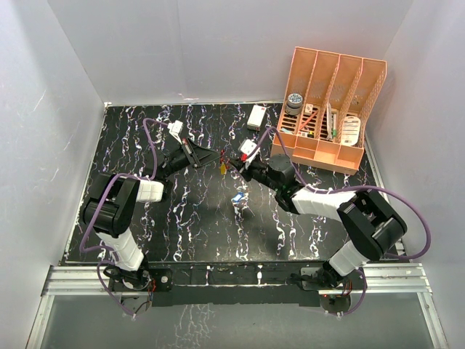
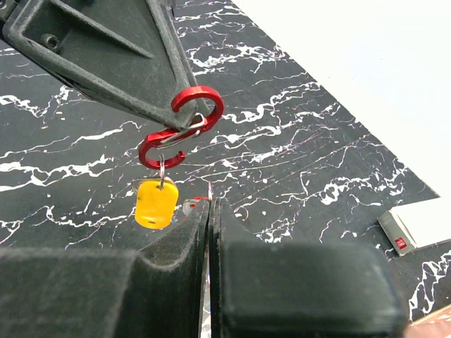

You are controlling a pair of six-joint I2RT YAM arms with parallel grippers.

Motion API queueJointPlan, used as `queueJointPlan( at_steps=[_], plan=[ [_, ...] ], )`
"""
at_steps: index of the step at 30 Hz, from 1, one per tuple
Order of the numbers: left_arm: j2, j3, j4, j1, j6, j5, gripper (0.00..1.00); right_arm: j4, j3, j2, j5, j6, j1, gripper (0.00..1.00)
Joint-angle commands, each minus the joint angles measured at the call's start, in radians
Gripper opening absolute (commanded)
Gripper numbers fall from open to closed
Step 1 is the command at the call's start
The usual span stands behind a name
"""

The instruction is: Put the keys on the keyring

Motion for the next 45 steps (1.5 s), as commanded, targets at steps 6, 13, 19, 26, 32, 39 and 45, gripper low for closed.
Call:
queueJointPlan(
  at_steps=[6,13,19,26,32,39,45],
  plan=[
    [0.007,0.032,0.311,-0.009,-0.015,0.004,0.0,0.078,0.067,0.001,-0.029,-0.078,0.015,0.0],
    [0.017,0.038,0.311,-0.013,-0.016,0.011,0.0,0.076,0.072,-0.001,-0.041,-0.096,0.021,0.0],
    [0.022,0.04,0.311,-0.014,-0.015,0.014,0.0,0.072,0.07,-0.007,-0.049,-0.116,0.028,0.0],
    [0.023,0.051,0.311,-0.014,-0.018,0.017,0.0,0.05,0.066,-0.017,-0.055,-0.135,0.032,0.0],
    [0.026,0.065,0.311,-0.014,-0.02,0.02,0.0,0.035,0.06,-0.025,-0.055,-0.148,0.036,0.0],
    [0.028,0.073,0.311,-0.014,-0.021,0.02,0.0,0.025,0.053,-0.033,-0.048,-0.153,0.039,0.0],
    [0.024,0.076,0.312,-0.015,-0.02,0.023,0.0,0.023,0.05,-0.041,-0.024,-0.142,0.039,0.07]
  ],
)
